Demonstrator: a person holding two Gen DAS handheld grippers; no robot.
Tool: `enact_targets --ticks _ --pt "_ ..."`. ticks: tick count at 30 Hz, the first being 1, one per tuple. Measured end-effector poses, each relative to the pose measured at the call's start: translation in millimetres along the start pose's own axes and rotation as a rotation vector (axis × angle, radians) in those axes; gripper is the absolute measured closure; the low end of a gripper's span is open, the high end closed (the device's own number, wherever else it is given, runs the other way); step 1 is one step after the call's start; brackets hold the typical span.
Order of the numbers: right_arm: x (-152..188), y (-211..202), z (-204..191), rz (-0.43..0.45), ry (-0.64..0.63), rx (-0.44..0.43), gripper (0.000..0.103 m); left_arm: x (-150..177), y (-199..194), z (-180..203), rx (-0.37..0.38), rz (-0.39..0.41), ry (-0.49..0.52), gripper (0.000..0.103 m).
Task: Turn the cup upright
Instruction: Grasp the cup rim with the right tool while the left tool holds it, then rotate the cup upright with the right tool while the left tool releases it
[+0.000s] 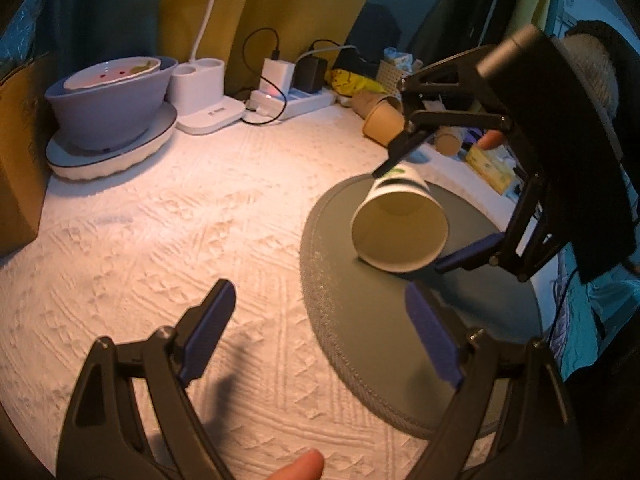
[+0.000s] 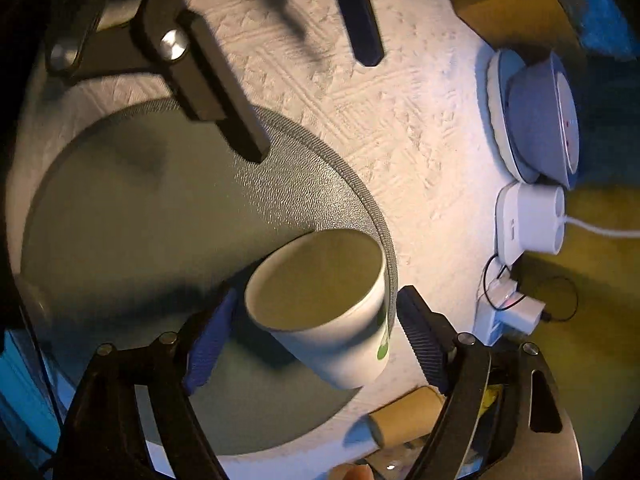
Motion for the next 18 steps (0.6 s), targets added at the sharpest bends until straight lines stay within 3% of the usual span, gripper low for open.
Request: enact_targets --ticks 7,10,18 --pt "-3 13 -3 -0.017 -0.059 0.039 0.02 -2 1 -2 -0.004 -0.002 -0.012 0.015" --pt "-3 18 -4 -0.032 -0.056 0.05 0.028 -3 0 -3 -0.008 0.003 -0.016 0.015" --pt "7 -1 -2 0.017 0.095 0.111 0.029 -5 -4 -1 -0.006 0.026 -0.003 0.015"
Point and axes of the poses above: each gripper's, at about its wrist camera, not at the fingertips, and y roughly the way its jaws point, z to its right, x to its underside, the point moved 3 cm from there along y, roughly the way its jaws point, and after that the axes turned 3 degrees about z, right-handed, at the moved point
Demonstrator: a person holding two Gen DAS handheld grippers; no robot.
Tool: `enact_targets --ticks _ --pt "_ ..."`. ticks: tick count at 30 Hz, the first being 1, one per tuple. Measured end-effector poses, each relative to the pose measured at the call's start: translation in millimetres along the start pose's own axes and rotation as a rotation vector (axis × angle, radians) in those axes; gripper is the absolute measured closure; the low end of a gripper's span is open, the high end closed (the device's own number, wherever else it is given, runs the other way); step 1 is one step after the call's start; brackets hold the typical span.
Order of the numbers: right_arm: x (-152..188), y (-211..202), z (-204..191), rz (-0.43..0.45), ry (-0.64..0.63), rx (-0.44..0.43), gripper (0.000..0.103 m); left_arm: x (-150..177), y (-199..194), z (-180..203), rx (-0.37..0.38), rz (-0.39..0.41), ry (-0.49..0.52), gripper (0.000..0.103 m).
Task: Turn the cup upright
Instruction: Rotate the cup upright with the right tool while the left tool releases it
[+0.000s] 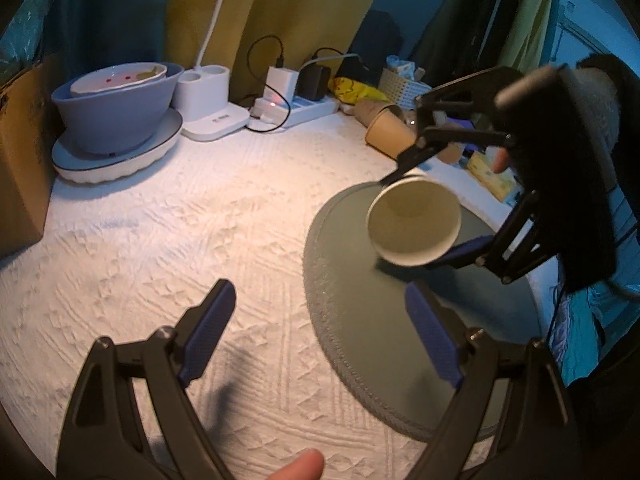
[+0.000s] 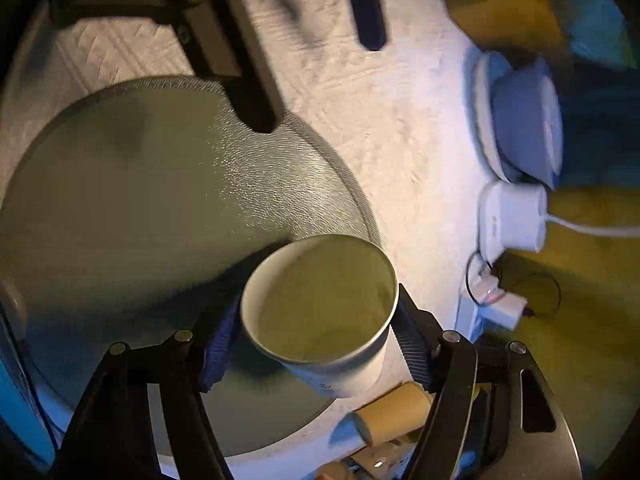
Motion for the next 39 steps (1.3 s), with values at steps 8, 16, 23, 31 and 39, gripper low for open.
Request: enact_targets --ticks 8,16,23,31,39 --pt "20 -35 3 0.184 0.434 0.114 0.029 -3 -12 13 0.01 0.052 0.039 0.015" --pt "62 -68 -12 0.435 1.03 0.211 0.029 -3 -26 33 0.011 0.122 0.086 0.015" --pt "100 -78 -42 0.516 1.413 0.316 0.029 1 -28 56 0.021 0.163 0.136 0.015" --pt "142 -63 -54 0.547 1.677 0.327 0.029 7 -21 77 0.037 0.176 0.181 0.015" --pt "151 -52 -58 0.522 1.716 0.339 0.029 9 -18 76 0.035 0.17 0.166 0.015"
Point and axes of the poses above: each gripper's, at about its wrist camera, not at the fingertips, and y roughly the way its jaws point, z to its right, x to its underside, the point moved 3 cm from there along y, roughly the way its jaws point, and after that the axes turned 3 degrees about z, right-handed, at the moved point
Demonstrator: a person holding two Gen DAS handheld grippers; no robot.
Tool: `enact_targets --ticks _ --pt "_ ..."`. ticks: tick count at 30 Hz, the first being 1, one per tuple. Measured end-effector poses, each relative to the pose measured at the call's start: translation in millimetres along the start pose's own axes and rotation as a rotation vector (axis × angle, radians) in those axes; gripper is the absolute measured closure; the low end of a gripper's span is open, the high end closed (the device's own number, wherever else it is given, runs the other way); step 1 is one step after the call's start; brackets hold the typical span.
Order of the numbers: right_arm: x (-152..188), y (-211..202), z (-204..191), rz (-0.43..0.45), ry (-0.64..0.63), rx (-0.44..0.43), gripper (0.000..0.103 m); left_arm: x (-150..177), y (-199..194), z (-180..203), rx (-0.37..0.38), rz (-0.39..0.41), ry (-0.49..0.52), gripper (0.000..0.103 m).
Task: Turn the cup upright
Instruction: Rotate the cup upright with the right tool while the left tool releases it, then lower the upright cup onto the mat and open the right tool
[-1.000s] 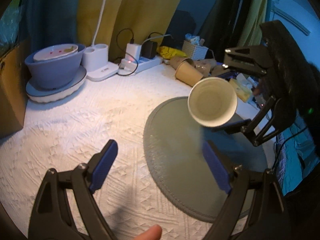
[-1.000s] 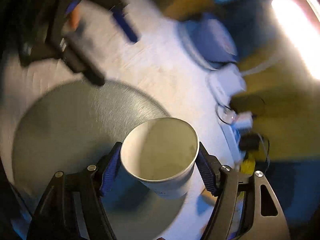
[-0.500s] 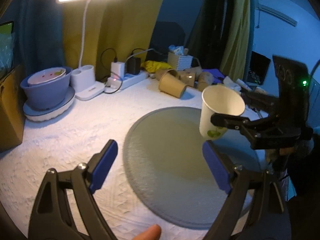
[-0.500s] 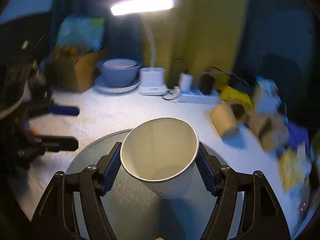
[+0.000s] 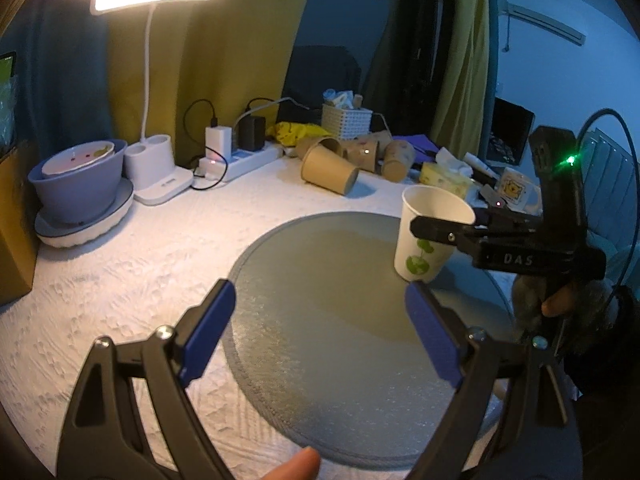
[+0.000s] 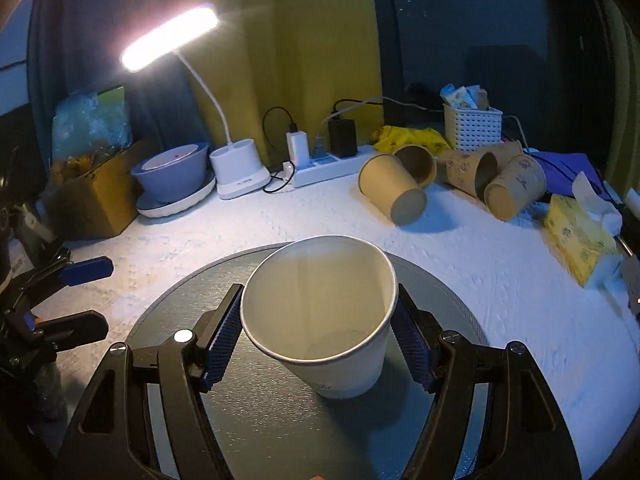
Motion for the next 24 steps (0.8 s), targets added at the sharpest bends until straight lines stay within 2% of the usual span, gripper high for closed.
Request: enact_targets --ticks 6,17,24 --pt "1 0 9 0.002 0.001 0.028 0.029 -3 6 5 0.016 -0.01 0.003 0.015" --pt "1 2 26 0.005 0.042 0.083 0.028 -29 29 19 0.052 -0.041 0.05 0.015" --pt "0 -17 29 0.038 0.069 0.123 0.015 -35 38 31 0.097 -0.054 0.076 0.015"
Point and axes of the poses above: each gripper's, at about its wrist camera, not at the fingertips, and y roughly the way its jaws point, z to its right, x to its underside, the point moved 3 cm from there along y, roughly the way its jaws point, and after that the axes turned 3 degrees about z, right-handed, at the moved point
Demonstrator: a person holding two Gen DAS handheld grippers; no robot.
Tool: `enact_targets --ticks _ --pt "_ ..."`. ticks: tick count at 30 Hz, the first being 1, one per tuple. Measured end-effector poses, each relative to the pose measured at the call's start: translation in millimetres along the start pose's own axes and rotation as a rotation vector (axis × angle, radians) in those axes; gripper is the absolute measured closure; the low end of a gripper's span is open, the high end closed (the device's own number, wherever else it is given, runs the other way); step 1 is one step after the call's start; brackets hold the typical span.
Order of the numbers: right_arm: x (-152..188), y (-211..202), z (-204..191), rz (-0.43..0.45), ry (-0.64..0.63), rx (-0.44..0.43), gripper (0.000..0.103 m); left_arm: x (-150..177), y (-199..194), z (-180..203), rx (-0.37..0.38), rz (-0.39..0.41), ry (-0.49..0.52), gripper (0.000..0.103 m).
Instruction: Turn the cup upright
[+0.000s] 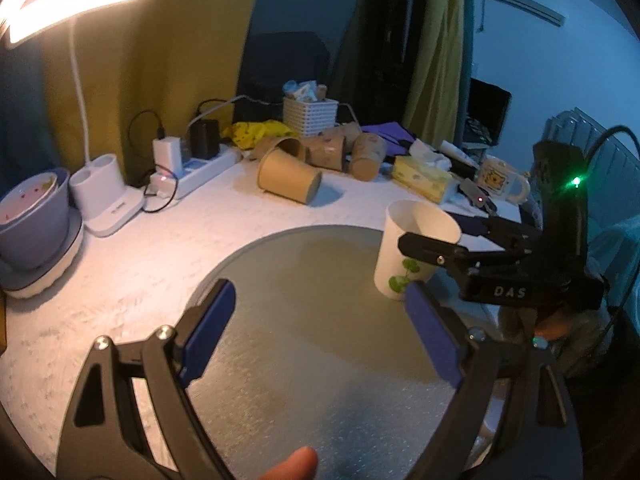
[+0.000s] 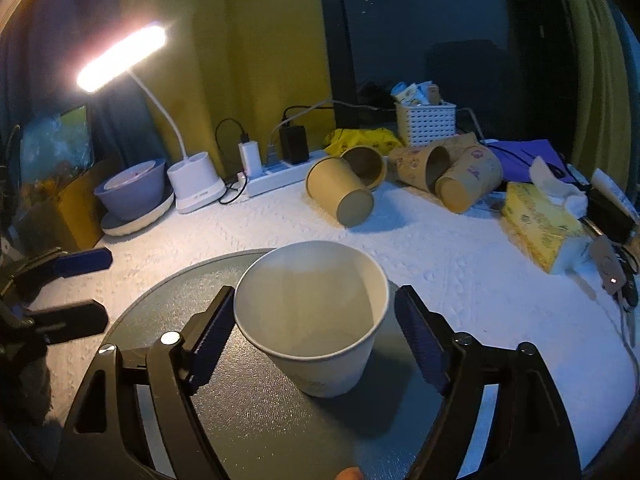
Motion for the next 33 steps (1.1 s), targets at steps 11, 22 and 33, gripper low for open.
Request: enact_targets --ticks 11,22,33 --pt "-5 -62 -9 0.054 0.004 0.032 0.015 1 -42 39 -0.001 0.072 0.014 0.015" --pt "-9 -131 -7 0.129 0.02 0.077 0.015 -3 -85 74 -0.039 0.131 -0.029 0.015" --pt "-27 -204 -3 0.231 -0.004 0.116 0.015 -29 -127 119 -0.081 0.214 0.049 0.015"
Point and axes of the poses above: each gripper's, at about its wrist camera, not at the fingertips, and y roughly the way its jaws point, z to its right, x to its underside, the point moved 3 cm from there along y, roughly the way its jaws point, and after that the axes turned 3 degrees about z, right-handed, at the moved point
